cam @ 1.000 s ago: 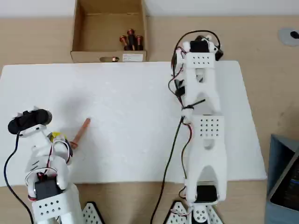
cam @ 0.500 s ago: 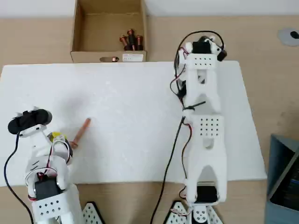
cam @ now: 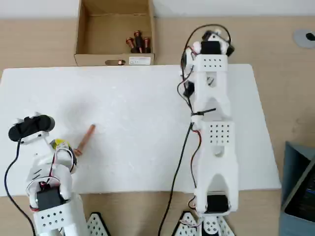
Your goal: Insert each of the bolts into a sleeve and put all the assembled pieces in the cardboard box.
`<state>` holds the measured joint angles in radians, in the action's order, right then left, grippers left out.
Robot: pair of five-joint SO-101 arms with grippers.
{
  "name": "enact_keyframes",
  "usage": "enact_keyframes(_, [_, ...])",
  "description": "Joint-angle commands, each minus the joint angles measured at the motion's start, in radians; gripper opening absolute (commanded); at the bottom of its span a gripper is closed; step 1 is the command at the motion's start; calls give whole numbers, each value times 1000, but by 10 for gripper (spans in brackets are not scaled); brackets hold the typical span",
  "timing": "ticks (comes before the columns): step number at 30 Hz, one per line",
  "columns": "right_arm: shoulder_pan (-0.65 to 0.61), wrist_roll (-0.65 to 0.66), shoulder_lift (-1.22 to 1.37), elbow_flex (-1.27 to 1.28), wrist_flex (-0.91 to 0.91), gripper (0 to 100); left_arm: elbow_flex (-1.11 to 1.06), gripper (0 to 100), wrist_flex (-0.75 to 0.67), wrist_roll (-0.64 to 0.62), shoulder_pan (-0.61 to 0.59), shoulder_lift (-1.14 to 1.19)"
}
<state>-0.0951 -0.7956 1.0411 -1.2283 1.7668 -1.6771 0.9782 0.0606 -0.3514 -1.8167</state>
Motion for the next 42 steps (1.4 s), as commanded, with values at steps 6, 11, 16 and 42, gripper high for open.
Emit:
enact_keyframes(6, [61,219,-300,-54,20,9,6,2,-14,-5,-11,-5])
enact_keyframes(11, [90,325,-447,-18,21,9,6,2,-14,-5,-11,-5])
enact_keyframes(16, [105,364,-667,174,21,9,6,2,-14,-5,-9,-5])
enact_keyframes(42, [286,381,-1580,1468,-71,9,420,2,195,-109,61,-4])
